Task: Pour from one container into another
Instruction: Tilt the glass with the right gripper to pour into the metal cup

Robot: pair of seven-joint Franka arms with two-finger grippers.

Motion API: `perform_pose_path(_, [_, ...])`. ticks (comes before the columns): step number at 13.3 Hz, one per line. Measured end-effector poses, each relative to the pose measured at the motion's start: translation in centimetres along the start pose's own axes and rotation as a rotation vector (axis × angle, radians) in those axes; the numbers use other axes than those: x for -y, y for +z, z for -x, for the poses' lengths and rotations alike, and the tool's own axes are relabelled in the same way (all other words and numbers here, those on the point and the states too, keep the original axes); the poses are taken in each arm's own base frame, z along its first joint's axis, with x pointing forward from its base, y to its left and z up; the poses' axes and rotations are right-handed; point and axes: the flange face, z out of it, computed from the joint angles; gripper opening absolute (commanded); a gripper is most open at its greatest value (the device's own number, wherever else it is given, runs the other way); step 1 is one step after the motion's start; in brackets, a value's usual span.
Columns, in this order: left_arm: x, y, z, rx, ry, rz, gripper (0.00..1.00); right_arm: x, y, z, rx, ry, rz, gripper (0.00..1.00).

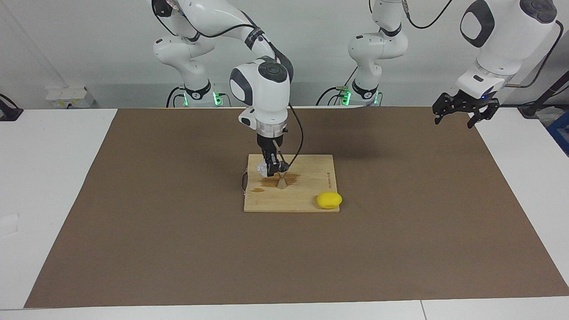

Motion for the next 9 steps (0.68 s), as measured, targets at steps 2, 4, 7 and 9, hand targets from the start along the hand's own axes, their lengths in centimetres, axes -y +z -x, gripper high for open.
perform_pose_path(2, [-0.58,-0.07,-0.25,-0.004,0.011,-0.002,1.0,-0.02,-0.02,0.07,0.001,-0.001,0.0,0.0])
perform_pose_path(4, [-1.17,-0.12,-0.48,-0.007,0.022,-0.004,1.0,-0.02,-0.03,0.07,0.001,-0.001,-0.001,0.0])
perform_pose_path(7, [-1.24,-0.13,-0.51,-0.008,0.023,-0.004,1.0,-0.02,-0.04,0.12,0.009,0.003,0.001,0.0])
perform_pose_path(9, [-1.24,-0.13,-0.51,-0.008,0.023,-0.004,1.0,-0.05,-0.06,0.23,0.027,0.014,0.008,0.0])
